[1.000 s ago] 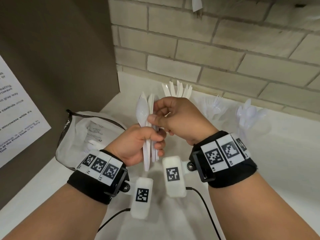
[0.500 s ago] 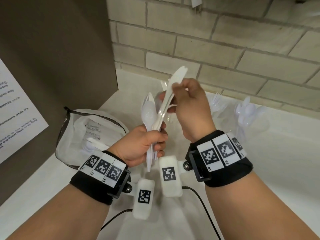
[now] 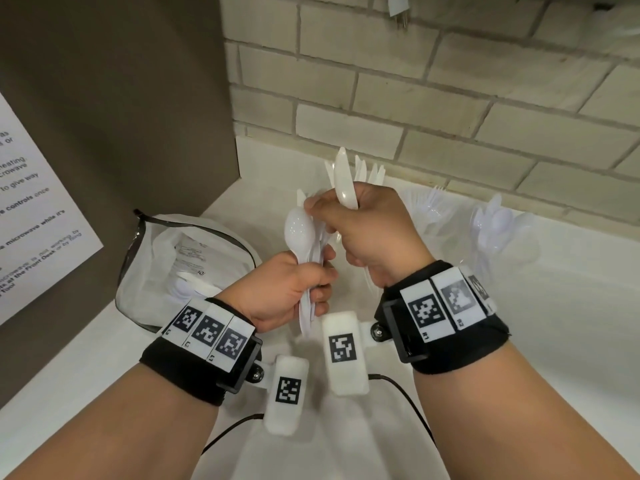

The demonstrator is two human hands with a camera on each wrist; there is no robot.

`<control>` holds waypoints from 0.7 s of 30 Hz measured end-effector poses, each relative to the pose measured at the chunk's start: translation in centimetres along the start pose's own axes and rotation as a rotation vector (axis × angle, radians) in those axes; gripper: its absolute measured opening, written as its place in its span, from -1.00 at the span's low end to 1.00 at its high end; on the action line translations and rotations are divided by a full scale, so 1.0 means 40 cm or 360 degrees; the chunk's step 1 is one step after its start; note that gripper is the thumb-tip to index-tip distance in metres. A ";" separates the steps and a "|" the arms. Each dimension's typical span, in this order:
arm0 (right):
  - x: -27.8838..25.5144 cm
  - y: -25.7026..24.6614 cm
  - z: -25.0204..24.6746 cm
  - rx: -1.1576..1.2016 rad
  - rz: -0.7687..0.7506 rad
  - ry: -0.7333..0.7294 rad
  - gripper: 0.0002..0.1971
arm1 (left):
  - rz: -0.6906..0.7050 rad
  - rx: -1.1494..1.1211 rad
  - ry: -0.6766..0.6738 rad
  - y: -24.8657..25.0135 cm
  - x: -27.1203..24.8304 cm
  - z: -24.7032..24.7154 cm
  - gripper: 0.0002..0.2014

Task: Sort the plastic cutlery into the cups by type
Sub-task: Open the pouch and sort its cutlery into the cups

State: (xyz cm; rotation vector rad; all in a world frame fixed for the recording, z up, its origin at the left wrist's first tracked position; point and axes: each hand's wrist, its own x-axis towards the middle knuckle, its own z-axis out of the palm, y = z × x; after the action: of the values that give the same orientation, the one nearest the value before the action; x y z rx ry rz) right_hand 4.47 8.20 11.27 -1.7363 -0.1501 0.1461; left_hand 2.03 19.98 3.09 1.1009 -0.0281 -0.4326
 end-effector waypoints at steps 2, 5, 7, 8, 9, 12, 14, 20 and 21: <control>0.004 -0.001 0.002 -0.0045 -0.0048 0.0025 -0.89 | -0.0004 -0.0004 -0.0001 -0.004 0.000 -0.001 -0.79; 0.010 0.004 0.006 -0.0225 -0.0171 -0.0001 -0.89 | 0.0010 0.0009 0.0012 -0.009 0.000 -0.005 -0.80; 0.014 0.009 0.007 -0.0322 -0.0238 -0.0025 -0.91 | 0.0023 0.0031 0.0029 -0.011 0.000 -0.006 -0.84; 0.017 0.013 0.007 -0.0360 -0.0252 -0.0032 -0.91 | 0.0027 0.0042 0.0038 -0.013 0.000 -0.006 -0.85; 0.019 0.014 0.007 -0.0383 -0.0254 -0.0039 -0.91 | 0.0029 0.0052 0.0045 -0.015 0.001 -0.006 -0.85; 0.025 0.008 0.003 -0.0291 -0.0219 0.0031 -0.85 | 0.0036 0.0107 0.0059 -0.019 0.002 -0.004 -0.82; 0.034 -0.002 -0.007 -0.0165 -0.0270 0.0167 -0.82 | 0.0052 0.0165 0.0086 -0.021 0.000 0.000 -0.82; 0.061 -0.067 -0.071 0.0064 -0.0691 0.0361 -0.94 | 0.0019 0.0097 0.0057 -0.021 -0.007 -0.016 -0.89; 0.068 -0.077 -0.085 0.0061 -0.0759 0.0361 -0.96 | 0.0011 0.0068 0.0058 -0.021 -0.008 -0.019 -0.92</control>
State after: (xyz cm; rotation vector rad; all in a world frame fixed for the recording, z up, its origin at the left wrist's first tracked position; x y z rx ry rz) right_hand 7.69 5.94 14.83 -1.6199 -0.3851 -0.3930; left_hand 1.62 20.42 2.08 1.1501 -0.0088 -0.4075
